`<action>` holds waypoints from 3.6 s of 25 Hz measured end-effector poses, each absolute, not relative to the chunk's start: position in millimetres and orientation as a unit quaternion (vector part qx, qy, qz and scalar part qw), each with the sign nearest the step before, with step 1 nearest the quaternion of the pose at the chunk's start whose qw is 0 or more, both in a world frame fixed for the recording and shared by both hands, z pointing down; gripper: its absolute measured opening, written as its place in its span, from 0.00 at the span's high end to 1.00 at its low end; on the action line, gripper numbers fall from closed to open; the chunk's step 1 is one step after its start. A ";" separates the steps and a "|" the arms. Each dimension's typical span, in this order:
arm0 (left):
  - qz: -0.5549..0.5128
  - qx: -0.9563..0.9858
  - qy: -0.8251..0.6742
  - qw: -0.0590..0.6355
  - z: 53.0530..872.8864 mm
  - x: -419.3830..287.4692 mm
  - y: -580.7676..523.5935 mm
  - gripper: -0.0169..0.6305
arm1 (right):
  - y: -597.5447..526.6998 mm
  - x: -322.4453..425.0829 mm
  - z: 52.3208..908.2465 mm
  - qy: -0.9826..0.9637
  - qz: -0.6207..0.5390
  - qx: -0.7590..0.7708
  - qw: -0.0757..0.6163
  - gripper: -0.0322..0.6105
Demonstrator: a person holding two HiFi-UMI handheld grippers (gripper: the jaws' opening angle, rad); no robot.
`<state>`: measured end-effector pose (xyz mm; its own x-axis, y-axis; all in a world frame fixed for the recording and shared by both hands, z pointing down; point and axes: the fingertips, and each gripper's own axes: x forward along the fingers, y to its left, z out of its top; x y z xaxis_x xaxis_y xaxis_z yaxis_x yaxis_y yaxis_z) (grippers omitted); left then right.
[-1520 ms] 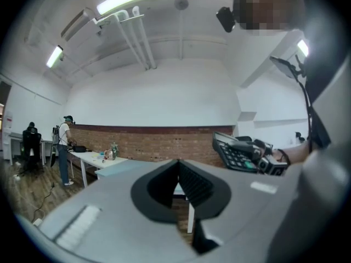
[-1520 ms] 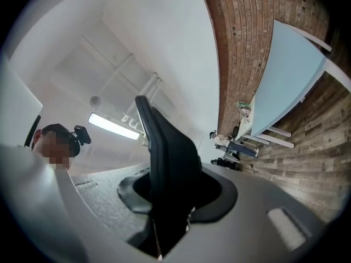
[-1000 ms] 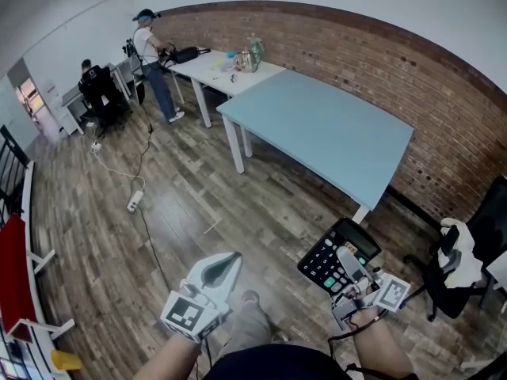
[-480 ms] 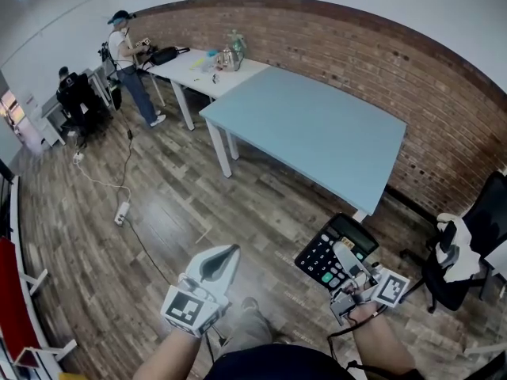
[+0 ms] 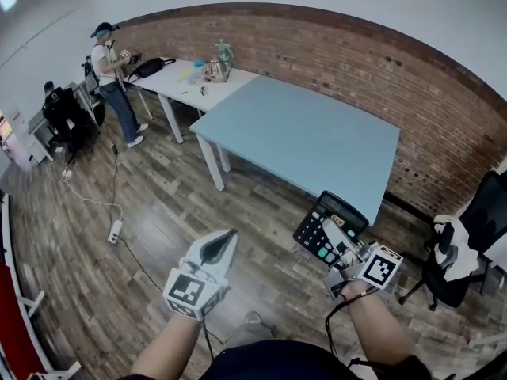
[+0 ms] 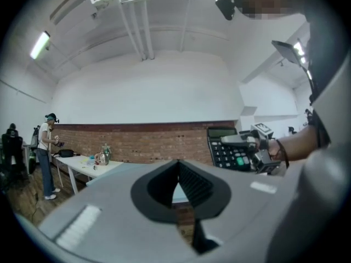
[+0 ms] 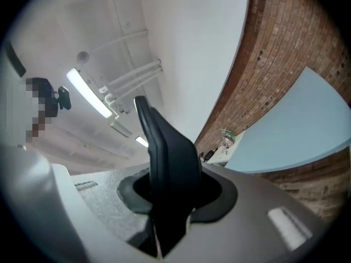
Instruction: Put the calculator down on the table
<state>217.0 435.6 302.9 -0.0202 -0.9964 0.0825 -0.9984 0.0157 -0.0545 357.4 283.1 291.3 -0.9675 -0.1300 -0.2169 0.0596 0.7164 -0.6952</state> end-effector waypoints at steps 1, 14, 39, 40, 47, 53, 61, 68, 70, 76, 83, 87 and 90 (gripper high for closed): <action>0.050 0.700 -0.713 0.011 301.8 210.0 431.7 0.97 | 279.3 351.8 293.4 0.925 -0.361 -0.033 0.117 0.76; 0.049 0.710 -0.702 0.019 312.7 123.9 416.4 0.97 | 251.6 293.2 312.0 0.919 -0.362 -0.103 0.114 0.76; 0.054 0.694 -0.718 0.030 321.3 36.4 365.2 0.97 | 188.9 198.4 318.9 0.919 -0.369 -0.076 0.118 0.76; 0.054 0.694 -0.718 0.032 323.1 31.6 361.1 0.97 | 183.1 193.5 320.8 0.917 -0.373 -0.076 0.116 0.76; 0.056 0.695 -0.715 0.044 326.9 -1.2 318.9 0.97 | 135.7 157.2 322.7 0.911 -0.386 -0.079 0.119 0.76; 0.062 0.686 -0.723 0.052 329.9 -30.8 283.0 0.97 | 94.3 129.5 326.5 0.912 -0.388 -0.085 0.104 0.76; 0.054 0.688 -0.723 0.035 316.9 -64.4 213.7 0.97 | 25.2 99.1 326.4 0.913 -0.385 -0.083 0.104 0.76; 0.068 0.681 -0.728 0.027 304.1 -91.9 158.7 0.97 | -25.2 74.1 326.5 0.913 -0.385 -0.072 0.113 0.76; 0.069 0.679 -0.730 0.021 301.3 -98.3 145.6 0.97 | -36.8 66.6 329.3 0.910 -0.393 -0.070 0.116 0.76; 0.067 0.683 -0.727 0.022 301.5 -106.0 118.1 0.97 | -63.2 61.4 340.2 0.910 -0.391 -0.087 0.103 0.76; 0.062 0.702 -0.709 0.025 308.0 -117.7 76.4 0.97 | -86.2 57.8 348.5 0.901 -0.405 -0.110 0.108 0.76; 0.059 0.719 -0.692 0.025 308.7 -128.2 49.1 0.97 | -101.2 55.5 348.4 0.900 -0.401 -0.130 0.116 0.76; 0.062 0.736 -0.673 0.023 311.2 -132.8 28.7 0.97 | -112.6 55.4 350.7 0.899 -0.394 -0.151 0.119 0.76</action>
